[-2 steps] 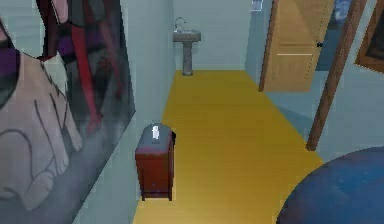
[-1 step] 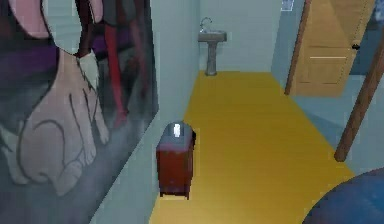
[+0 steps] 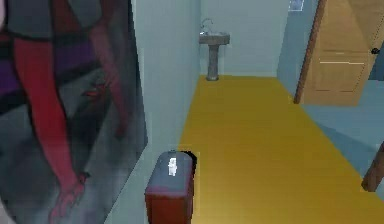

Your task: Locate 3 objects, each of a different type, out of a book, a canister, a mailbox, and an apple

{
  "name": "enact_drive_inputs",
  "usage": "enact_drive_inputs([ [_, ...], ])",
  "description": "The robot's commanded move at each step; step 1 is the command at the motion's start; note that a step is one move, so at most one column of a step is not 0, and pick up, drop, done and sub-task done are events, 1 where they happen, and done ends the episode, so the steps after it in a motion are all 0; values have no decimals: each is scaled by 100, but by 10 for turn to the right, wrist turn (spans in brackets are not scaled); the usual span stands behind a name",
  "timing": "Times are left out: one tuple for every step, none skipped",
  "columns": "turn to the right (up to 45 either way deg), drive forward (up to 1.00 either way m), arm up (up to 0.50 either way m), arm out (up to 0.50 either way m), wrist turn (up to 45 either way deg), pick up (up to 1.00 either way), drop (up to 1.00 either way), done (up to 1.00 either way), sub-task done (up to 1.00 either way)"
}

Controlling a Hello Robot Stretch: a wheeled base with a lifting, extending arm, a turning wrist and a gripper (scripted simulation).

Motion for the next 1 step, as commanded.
enact_drive_inputs([
  [0,0,0,0,0,0,0,100,0],
])
